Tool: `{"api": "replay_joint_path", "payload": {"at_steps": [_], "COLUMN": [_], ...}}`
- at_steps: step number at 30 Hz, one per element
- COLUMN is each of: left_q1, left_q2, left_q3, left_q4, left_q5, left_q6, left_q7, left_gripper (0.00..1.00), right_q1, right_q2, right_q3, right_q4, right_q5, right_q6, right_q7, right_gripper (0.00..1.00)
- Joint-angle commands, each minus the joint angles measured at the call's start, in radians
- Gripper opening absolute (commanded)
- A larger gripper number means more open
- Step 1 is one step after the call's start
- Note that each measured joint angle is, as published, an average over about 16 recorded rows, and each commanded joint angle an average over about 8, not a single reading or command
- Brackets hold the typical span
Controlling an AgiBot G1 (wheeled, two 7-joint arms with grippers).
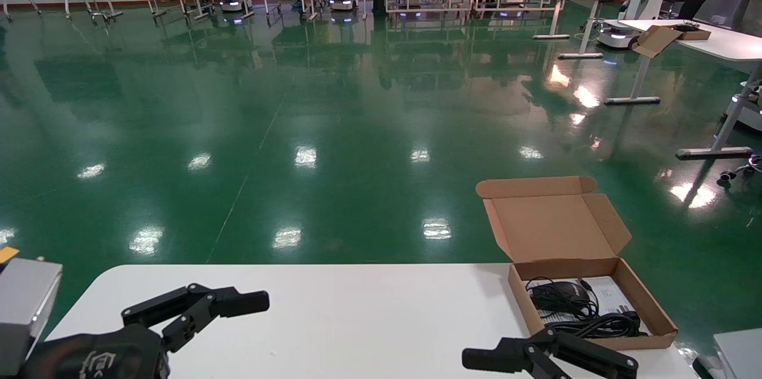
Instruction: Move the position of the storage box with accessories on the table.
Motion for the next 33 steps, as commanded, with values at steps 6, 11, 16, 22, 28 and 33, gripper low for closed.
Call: {"api": "replay_joint_path", "payload": {"at_steps": [6, 11, 16, 22, 28, 33], "left_q1": [0.0, 0.0, 0.0, 0.0, 0.0, 0.0], "left_q2": [0.0, 0.0, 0.0, 0.0, 0.0, 0.0], "left_q3": [0.0, 0.0, 0.0, 0.0, 0.0, 0.0], "left_q4": [0.0, 0.0, 0.0, 0.0, 0.0, 0.0], "left_q5": [0.0, 0.0, 0.0, 0.0, 0.0, 0.0], "left_q6": [0.0, 0.0, 0.0, 0.0, 0.0, 0.0], "left_q7": [0.0, 0.0, 0.0, 0.0, 0.0, 0.0], "left_gripper": [1.0, 1.0, 1.0, 1.0, 1.0, 1.0], "right_q1": [0.008, 0.011, 0.013, 0.015, 0.016, 0.017], "right_q2": [-0.003, -0.005, -0.006, -0.006, -0.006, -0.007], "right_q3": [-0.003, -0.005, -0.006, -0.007, -0.007, -0.008], "right_q4": [-0.013, -0.018, -0.021, -0.024, -0.026, -0.026], "right_q5": [0.003, 0.005, 0.006, 0.007, 0.007, 0.008], "right_q6": [0.005, 0.007, 0.009, 0.01, 0.01, 0.01], "right_q7": [-0.002, -0.003, -0.004, -0.004, -0.005, -0.005], "right_gripper": [1.0, 1.0, 1.0, 1.0, 1.0, 1.0]}}
